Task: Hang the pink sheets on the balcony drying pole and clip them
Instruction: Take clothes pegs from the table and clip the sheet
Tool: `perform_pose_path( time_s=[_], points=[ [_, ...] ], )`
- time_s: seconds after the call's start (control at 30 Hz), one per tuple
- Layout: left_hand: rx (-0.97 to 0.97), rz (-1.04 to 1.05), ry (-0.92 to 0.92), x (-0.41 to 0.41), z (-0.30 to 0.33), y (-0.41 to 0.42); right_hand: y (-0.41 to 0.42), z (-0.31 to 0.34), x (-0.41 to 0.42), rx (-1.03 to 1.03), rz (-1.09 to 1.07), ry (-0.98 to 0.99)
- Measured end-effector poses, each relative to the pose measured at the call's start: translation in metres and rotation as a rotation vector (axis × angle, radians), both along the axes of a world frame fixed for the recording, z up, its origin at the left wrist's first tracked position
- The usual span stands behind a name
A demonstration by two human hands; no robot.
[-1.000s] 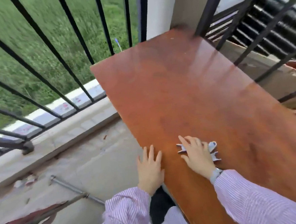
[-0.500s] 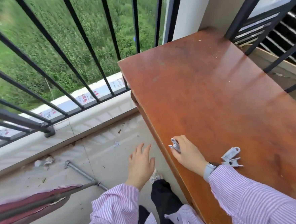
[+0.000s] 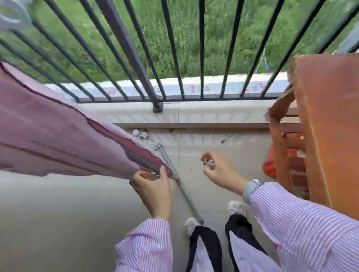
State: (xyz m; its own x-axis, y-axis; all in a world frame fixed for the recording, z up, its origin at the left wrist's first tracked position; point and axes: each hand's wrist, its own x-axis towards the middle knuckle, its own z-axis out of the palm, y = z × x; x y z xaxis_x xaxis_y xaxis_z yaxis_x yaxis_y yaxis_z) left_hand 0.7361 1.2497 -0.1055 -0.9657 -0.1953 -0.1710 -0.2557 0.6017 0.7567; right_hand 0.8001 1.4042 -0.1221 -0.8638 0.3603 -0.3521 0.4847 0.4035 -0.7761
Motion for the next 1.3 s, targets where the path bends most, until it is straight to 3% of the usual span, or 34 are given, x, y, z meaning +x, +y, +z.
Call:
perform_pose_path(
  time_s=[0.13, 0.3, 0.53, 0.73, 1.07, 1.2, 1.3],
  points=[
    [0.089, 0.194, 0.087, -0.028, 0.003, -0.002, -0.029, 0.012, -0.06, -0.054, 0.14, 0.188],
    [0.004, 0.218, 0.265, -0.032, -0.002, -0.009, -0.052, 0.032, -0.11, -0.131, 0.213, 0.336],
    [-0.04, 0.191, 0.267, -0.006, 0.003, -0.017, -0.067, 0.035, -0.126, -0.003, 0.43, 0.377],
    [0.031, 0.121, 0.317, 0.014, 0.009, 0.003, -0.034, 0.028, -0.108, 0.01, 0.322, 0.527],
    [-0.045, 0.089, 0.309, 0.001, -0.002, 0.009, -0.04, 0.041, -0.096, -0.264, 0.512, 0.349],
    [0.065, 0.06, 0.286, 0.01, -0.007, 0.004, -0.039, 0.049, -0.093, -0.448, 0.513, 0.088],
    [0.158, -0.015, 0.194, 0.013, -0.008, 0.002, -0.04, 0.048, -0.093, -0.494, 0.514, 0.023]
  ],
)
